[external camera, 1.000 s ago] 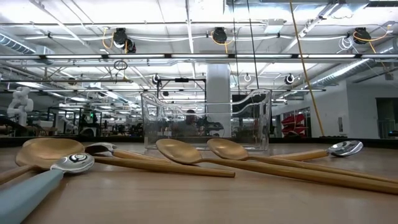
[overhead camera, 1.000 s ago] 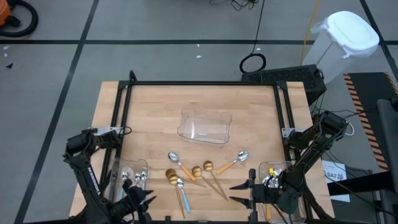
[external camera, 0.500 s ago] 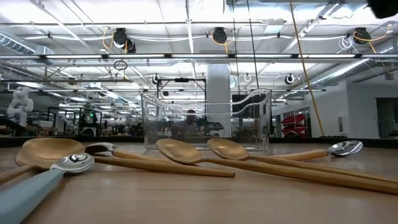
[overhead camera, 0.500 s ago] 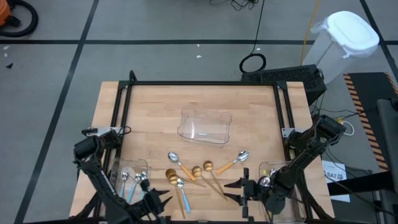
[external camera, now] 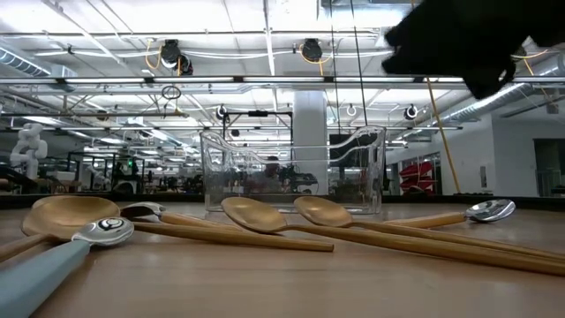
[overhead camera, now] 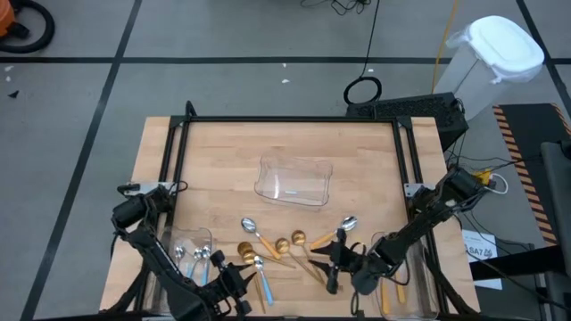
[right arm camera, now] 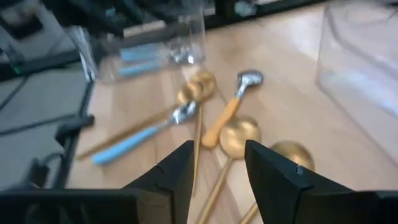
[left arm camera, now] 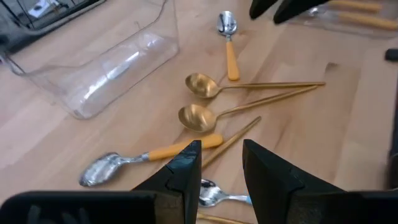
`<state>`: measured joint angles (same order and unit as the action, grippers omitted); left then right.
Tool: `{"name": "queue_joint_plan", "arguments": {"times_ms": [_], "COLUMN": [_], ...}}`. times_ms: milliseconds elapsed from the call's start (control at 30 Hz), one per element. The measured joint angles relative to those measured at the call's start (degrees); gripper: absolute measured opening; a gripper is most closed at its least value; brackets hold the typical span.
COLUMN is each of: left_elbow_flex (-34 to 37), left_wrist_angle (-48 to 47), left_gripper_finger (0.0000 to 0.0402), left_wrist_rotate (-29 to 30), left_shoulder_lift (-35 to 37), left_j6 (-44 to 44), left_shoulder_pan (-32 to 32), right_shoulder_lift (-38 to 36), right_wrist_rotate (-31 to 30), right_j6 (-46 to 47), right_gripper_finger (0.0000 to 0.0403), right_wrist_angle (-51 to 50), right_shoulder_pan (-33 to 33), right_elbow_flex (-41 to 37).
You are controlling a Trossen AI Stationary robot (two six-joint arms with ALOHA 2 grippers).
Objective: Sort silverware by color (type)
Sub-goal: Put the gold spoon into the top transparent bin
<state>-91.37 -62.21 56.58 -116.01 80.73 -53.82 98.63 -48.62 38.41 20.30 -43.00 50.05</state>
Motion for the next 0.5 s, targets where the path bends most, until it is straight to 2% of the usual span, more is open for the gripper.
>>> {"name": "queue_joint_plan", "arguments": {"times_ms": [133, 300, 500], "left_elbow_flex": [0.0, 0.0, 0.0], "left_wrist_angle": [2.3, 7.0, 6.0], "left_gripper_finger": [0.0118, 0.0118, 0.0118], "left_wrist_rotate": [0.0, 0.0, 2.3], "left_shoulder_lift": [0.0, 0.0, 0.0], "left_j6": [-6.6, -17.0, -19.0], "left_shoulder_pan": [0.8, 0.9, 0.9], "right_shoulder_lift": [3.3, 6.5, 10.2], "right_wrist_rotate": [2.4, 6.4, 11.4], "right_j6": [0.0, 1.9, 7.8], "right_gripper_finger": [0.0130, 0.0114, 0.0100], "right_wrist_angle": [-0.9, -10.1, -24.2], "right_shoulder_pan": [1.9, 3.9, 6.0], "right_elbow_flex": [1.2, 6.0, 12.7]}}
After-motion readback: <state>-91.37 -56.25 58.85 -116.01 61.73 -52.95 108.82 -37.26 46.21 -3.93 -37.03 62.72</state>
